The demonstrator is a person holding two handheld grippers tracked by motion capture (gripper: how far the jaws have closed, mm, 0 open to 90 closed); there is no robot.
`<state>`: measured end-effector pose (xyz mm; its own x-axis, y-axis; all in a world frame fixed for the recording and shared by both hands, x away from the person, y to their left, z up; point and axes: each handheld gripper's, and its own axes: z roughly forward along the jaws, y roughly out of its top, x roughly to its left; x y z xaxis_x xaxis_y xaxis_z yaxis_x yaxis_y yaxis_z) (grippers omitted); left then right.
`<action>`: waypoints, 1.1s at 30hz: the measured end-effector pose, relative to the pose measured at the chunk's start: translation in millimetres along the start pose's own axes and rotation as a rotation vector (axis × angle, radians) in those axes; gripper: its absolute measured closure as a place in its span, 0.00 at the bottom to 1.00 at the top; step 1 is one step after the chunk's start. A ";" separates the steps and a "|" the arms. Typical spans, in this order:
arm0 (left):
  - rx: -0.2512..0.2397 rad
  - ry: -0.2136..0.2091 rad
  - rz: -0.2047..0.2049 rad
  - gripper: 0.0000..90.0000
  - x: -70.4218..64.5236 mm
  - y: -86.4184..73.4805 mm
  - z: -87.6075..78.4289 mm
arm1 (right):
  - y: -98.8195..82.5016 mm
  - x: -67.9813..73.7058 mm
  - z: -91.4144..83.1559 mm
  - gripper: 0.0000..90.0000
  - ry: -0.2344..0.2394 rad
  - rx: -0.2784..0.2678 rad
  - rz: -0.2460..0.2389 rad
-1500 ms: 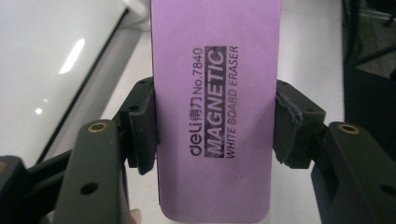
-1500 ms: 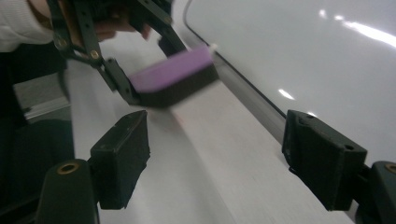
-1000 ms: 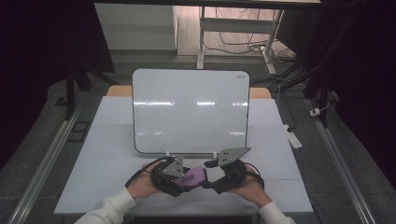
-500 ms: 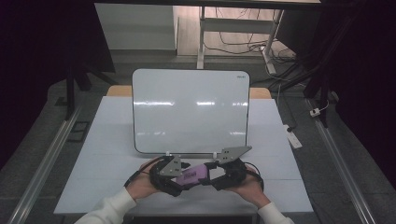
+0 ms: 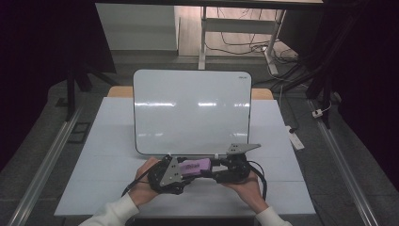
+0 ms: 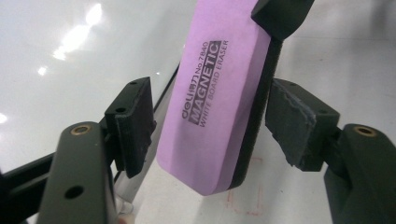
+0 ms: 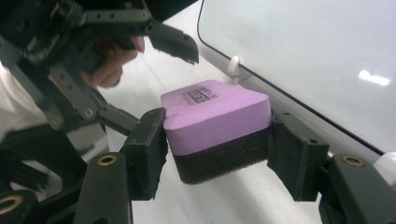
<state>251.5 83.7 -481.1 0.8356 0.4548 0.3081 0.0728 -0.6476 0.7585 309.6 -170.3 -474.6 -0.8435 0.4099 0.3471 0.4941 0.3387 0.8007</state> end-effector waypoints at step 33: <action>0.069 0.082 0.073 0.72 -4.5 0.9 5.0 | -3.0 -5.4 -0.4 0.39 0.058 -0.106 0.177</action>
<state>250.5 78.0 -484.7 0.7929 0.4518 0.4090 0.0535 -0.7201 0.6918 312.5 -173.9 -478.7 -0.7578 0.4045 0.5119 0.6133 0.1740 0.7704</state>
